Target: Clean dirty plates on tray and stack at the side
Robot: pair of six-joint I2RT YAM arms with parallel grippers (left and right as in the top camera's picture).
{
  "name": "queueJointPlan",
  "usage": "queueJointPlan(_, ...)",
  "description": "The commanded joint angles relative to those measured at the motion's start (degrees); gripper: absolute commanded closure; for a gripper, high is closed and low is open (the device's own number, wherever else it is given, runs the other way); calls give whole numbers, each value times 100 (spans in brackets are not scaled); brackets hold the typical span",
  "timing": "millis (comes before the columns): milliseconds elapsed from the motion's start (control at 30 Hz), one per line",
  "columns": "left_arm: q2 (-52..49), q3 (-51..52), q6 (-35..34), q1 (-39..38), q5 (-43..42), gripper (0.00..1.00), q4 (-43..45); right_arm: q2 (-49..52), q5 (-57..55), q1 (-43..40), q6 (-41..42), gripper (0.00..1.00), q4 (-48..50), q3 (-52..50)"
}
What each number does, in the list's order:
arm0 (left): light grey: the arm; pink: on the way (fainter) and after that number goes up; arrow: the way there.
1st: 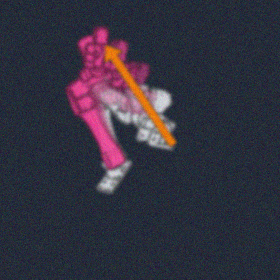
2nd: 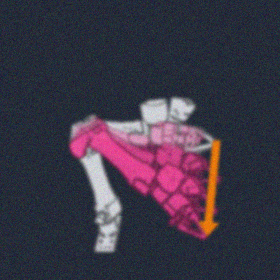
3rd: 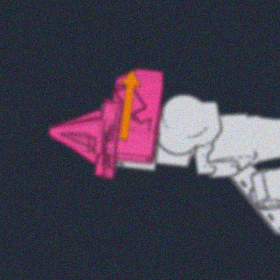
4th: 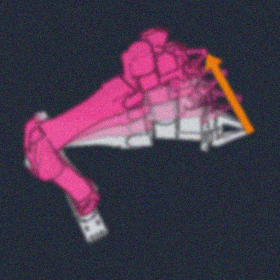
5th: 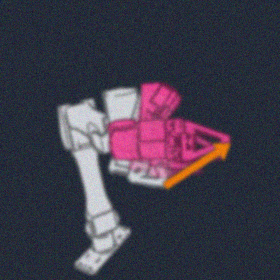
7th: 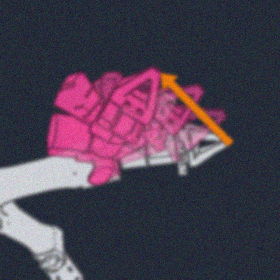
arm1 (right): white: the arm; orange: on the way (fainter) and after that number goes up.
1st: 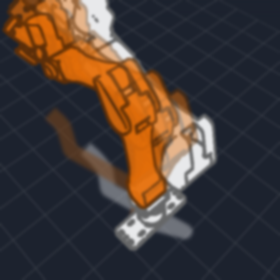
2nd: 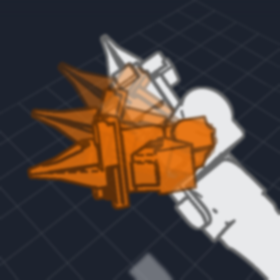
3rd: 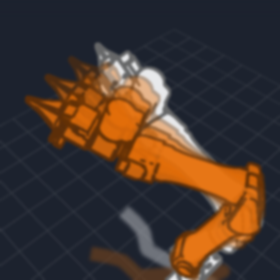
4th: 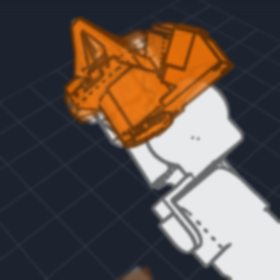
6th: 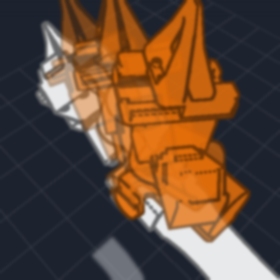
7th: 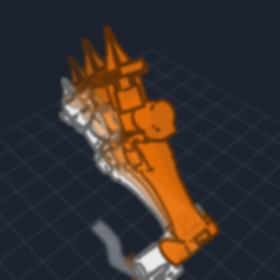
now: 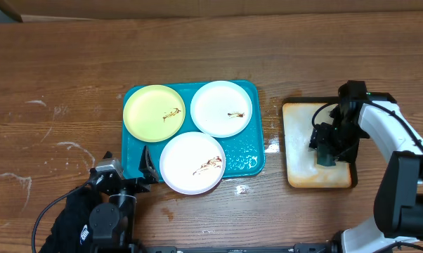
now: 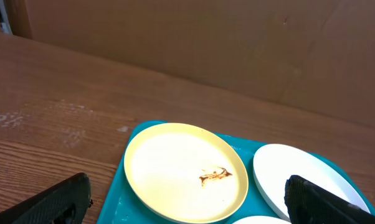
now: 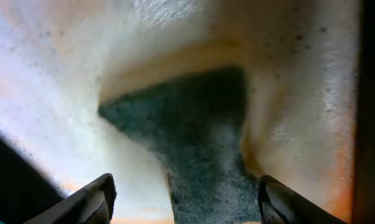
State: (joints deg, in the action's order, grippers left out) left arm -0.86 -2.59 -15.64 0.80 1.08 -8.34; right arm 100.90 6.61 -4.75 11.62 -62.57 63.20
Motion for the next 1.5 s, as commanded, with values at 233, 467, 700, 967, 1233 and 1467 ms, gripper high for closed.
queueJointPlan(233,48,52,153,31,-48,0,7,13,-96,-409,48,46,192,-24)
queueJointPlan(467,48,52,151,31,-50,0,7,13,11,-382,-28,20,328,-24)
queueJointPlan(700,48,52,149,31,-52,0,7,15,334,-267,-636,44,369,-24)
queueJointPlan(967,48,52,146,31,-72,0,7,15,452,-129,-1027,22,457,-24)
queueJointPlan(1233,48,52,144,31,-94,0,7,15,-98,-131,-1362,22,758,-24)
queueJointPlan(1467,48,52,127,31,-114,0,9,15,-426,-129,-1294,20,719,24)
